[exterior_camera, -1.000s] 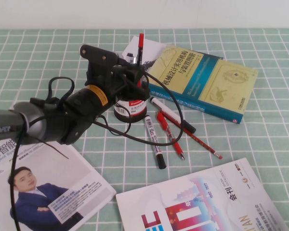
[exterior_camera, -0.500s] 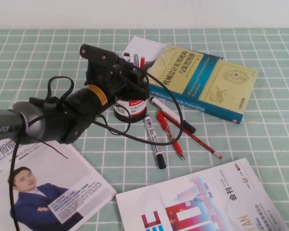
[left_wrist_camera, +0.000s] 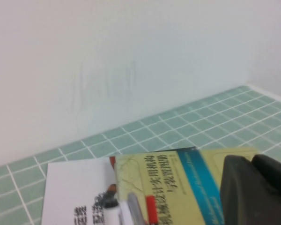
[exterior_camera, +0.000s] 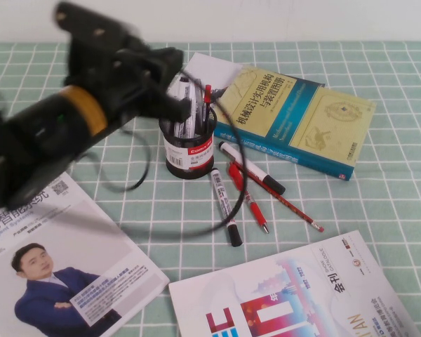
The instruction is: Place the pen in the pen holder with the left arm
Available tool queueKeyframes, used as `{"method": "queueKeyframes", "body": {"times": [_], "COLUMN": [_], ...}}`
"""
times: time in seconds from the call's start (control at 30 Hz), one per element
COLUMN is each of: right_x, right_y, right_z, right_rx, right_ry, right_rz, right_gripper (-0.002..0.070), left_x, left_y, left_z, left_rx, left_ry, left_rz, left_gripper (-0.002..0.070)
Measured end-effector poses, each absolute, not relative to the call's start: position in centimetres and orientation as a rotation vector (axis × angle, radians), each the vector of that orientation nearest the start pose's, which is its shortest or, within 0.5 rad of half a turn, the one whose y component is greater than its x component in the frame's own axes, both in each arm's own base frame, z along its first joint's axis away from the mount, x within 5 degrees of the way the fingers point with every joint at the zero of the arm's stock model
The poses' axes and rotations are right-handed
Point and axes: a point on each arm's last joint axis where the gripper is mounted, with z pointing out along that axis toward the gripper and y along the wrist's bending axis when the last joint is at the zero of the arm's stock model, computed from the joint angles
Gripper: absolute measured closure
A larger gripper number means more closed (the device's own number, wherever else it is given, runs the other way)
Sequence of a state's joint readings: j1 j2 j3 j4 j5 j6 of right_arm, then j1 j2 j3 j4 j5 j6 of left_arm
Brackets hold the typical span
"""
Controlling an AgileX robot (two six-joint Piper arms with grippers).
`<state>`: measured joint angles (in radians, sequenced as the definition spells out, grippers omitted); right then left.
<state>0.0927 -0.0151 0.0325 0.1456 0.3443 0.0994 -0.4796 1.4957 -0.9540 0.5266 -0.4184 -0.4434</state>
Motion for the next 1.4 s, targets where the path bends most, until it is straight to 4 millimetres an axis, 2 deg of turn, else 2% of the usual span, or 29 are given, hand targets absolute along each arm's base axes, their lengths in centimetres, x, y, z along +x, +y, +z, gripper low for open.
{"method": "queueKeyframes", "body": {"times": [0.07, 0.13, 0.3, 0.4, 0.53, 0.7, 0.87, 1.0, 1.1, 1.2, 1.4], "right_x": [5.3, 5.3, 5.3, 5.3, 5.3, 5.3, 5.3, 5.3, 5.3, 5.3, 5.3], "right_y": [0.9, 0.9, 0.9, 0.9, 0.9, 0.9, 0.9, 0.9, 0.9, 0.9, 0.9], "right_z": [17.2, 17.2, 17.2, 17.2, 17.2, 17.2, 17.2, 17.2, 17.2, 17.2, 17.2], "right_rx": [0.099, 0.099, 0.099, 0.099, 0.099, 0.099, 0.099, 0.099, 0.099, 0.099, 0.099], "right_ry": [1.848, 1.848, 1.848, 1.848, 1.848, 1.848, 1.848, 1.848, 1.848, 1.848, 1.848], "right_rz": [0.275, 0.275, 0.275, 0.275, 0.275, 0.275, 0.275, 0.275, 0.275, 0.275, 0.275], "right_gripper": [0.0696, 0.0696, 0.0696, 0.0696, 0.0696, 0.0696, 0.0696, 0.0696, 0.0696, 0.0696, 0.0696], "left_x": [27.3, 25.6, 22.0, 21.2, 21.0, 20.9, 20.0, 18.3, 15.9, 13.1, 8.5], "left_y": [-16.3, -15.4, -13.9, -13.5, -13.3, -13.1, -12.2, -10.1, -7.8, -5.8, -2.3], "left_z": [31.5, 31.3, 29.1, 27.6, 26.9, 27.0, 28.4, 30.1, 31.6, 32.2, 29.1], "left_rx": [0.565, 0.545, 0.623, 0.664, 0.617, 0.574, 0.538, 0.430, 0.375, 0.390, 0.217], "left_ry": [1.569, 1.586, 1.636, 1.675, 1.739, 1.761, 1.752, 1.783, 1.776, 1.695, 1.533], "left_rz": [-0.525, -0.548, -0.529, -0.511, -0.539, -0.556, -0.514, -0.422, -0.328, -0.258, -0.199], "left_gripper": [0.0673, 0.0674, 0.0675, 0.0675, 0.0675, 0.0675, 0.0675, 0.0675, 0.0675, 0.0675, 0.0675]}}
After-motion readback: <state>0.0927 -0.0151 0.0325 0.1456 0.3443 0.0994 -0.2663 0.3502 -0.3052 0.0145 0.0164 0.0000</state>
